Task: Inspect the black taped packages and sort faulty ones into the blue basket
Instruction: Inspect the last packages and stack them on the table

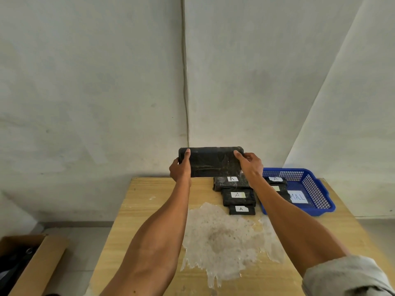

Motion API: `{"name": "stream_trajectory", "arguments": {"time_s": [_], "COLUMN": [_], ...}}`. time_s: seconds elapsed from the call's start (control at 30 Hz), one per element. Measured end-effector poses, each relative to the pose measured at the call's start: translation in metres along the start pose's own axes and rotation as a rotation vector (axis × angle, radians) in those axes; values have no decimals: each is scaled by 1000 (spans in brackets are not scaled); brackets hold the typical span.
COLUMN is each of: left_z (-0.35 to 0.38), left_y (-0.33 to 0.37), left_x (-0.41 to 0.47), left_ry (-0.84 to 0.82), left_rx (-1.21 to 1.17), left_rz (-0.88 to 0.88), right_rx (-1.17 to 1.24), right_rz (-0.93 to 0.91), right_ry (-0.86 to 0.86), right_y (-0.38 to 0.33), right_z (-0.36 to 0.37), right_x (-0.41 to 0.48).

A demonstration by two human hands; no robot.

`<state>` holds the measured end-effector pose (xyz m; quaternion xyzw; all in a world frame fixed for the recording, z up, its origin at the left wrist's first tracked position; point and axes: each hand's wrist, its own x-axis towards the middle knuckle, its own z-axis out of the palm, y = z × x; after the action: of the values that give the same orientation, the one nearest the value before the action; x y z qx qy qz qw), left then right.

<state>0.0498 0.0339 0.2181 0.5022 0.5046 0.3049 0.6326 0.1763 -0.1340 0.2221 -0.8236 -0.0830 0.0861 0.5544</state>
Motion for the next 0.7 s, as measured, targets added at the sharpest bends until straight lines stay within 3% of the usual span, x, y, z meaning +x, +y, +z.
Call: {"name": "stream_trajectory", "arguments": {"time_s": [0.27,0.5,0.7], "left_z": [-1,-1,-2], "left_y": [-7,-9,-6], "left_x": [4,-2,-1], "left_ry": [-118,-246,-255], "left_rx": [-239,-327,-341], "left_rz": [-92,21,50], "right_rx": [216,295,318], "right_rz": [80,102,87], "right_ry": [128,182,162], "right_y": [0,-6,1], "right_z": [0,-6,-8], "right_x": [1,3,7]}}
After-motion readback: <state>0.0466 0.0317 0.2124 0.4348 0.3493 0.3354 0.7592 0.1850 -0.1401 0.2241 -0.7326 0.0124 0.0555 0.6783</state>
